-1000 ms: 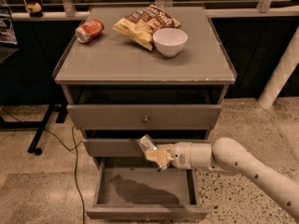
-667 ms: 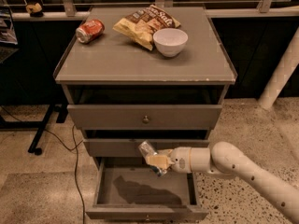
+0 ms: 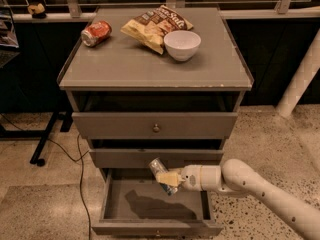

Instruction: Place redbull can into bottom drawer

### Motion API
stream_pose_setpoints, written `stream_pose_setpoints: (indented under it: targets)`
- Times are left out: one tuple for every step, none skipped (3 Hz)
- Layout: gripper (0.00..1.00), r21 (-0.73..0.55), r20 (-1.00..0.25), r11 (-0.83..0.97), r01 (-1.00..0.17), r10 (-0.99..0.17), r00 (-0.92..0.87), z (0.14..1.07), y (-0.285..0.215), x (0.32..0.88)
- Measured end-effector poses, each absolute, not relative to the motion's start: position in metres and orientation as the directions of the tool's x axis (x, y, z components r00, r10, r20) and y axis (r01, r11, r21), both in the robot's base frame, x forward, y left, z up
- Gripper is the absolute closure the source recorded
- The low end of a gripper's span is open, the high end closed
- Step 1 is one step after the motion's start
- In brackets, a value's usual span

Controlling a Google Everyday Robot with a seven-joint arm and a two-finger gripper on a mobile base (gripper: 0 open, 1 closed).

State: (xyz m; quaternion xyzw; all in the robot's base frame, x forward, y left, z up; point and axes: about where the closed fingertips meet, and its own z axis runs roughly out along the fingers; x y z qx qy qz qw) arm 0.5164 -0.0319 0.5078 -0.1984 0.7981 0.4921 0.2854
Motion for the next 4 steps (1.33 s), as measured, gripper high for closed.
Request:
stream_pose_setpoints:
  targets:
    - [1.00,0.672,-0.651,0.437,-0.597,-0.035,-0.758,0.508,-0.032,0.516]
    - [1.00,0.692,-0.641,0.458,-0.559,0.033,-0.766,0.478,-0.038,0.518]
    - [1.00,0.733,-0.603,0.469,-0.492,0.114,-0.790,0.430,-0.048,0.522]
    - [1.00,0.776,-0.542,0.475,-0.415,0.165,-0.824,0.381,-0.053,0.531]
